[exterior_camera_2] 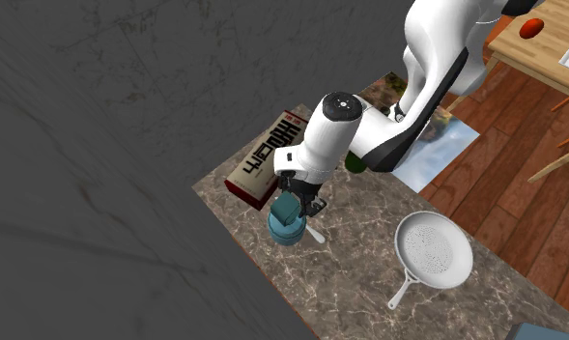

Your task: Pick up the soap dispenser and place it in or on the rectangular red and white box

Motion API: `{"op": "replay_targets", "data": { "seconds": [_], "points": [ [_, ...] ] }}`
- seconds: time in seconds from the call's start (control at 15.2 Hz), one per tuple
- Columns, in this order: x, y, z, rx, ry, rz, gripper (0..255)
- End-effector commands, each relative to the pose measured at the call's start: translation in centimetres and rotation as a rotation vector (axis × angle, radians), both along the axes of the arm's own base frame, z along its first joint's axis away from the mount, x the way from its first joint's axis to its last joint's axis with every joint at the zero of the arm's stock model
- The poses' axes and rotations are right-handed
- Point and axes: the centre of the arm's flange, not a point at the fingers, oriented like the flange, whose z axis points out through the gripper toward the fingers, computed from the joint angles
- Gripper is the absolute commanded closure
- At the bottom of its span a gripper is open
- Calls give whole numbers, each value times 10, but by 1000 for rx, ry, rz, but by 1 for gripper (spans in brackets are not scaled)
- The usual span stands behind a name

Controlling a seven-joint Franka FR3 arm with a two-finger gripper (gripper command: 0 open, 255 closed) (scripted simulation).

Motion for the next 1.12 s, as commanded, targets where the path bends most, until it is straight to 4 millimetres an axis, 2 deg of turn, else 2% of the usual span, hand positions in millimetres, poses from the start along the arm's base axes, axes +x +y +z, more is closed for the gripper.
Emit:
{"op": "replay_targets", "data": {
  "seconds": [0.0,0.13,1.06],
  "points": [
    [0,0,0,0,1,0,255],
    [0,0,0,0,0,0,255],
    [0,0,74,0,0,0,255]
  ]
}}
